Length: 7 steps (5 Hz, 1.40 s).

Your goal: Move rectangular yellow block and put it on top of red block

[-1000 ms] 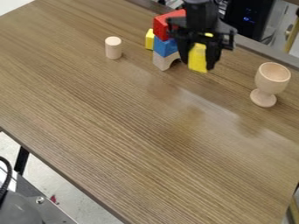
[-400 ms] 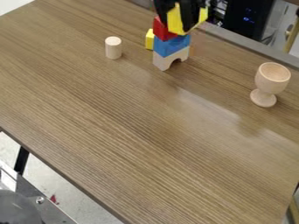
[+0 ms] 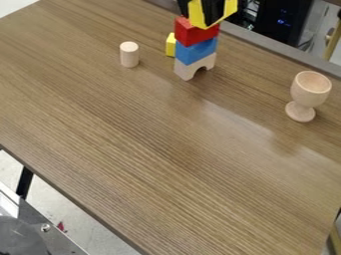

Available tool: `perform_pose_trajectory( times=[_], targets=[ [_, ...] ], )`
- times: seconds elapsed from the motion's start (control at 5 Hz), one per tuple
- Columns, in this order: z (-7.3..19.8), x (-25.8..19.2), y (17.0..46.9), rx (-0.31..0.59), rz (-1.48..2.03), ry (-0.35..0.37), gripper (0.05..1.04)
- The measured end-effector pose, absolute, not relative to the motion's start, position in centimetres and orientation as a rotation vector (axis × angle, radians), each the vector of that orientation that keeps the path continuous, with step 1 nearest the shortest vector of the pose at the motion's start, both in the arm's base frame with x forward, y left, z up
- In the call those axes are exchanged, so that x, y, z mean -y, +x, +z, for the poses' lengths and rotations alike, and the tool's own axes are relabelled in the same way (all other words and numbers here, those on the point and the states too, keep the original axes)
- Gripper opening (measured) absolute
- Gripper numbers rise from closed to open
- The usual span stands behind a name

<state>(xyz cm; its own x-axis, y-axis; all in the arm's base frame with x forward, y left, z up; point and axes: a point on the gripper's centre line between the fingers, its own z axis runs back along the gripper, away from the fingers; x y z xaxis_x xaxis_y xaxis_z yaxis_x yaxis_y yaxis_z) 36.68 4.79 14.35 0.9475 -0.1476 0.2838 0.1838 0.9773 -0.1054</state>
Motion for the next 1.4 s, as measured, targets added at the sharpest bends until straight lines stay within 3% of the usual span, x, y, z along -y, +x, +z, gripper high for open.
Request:
perform_pose_trajectory(
  times=[0.6, 1.4],
  targets=[
    [14.4, -6.4, 36.9, 0.309, -0.214, -0.090, 0.584],
    [12.4, -6.6, 39.1, 0.262, -0.273, -0.041, 0.584]
  ],
)
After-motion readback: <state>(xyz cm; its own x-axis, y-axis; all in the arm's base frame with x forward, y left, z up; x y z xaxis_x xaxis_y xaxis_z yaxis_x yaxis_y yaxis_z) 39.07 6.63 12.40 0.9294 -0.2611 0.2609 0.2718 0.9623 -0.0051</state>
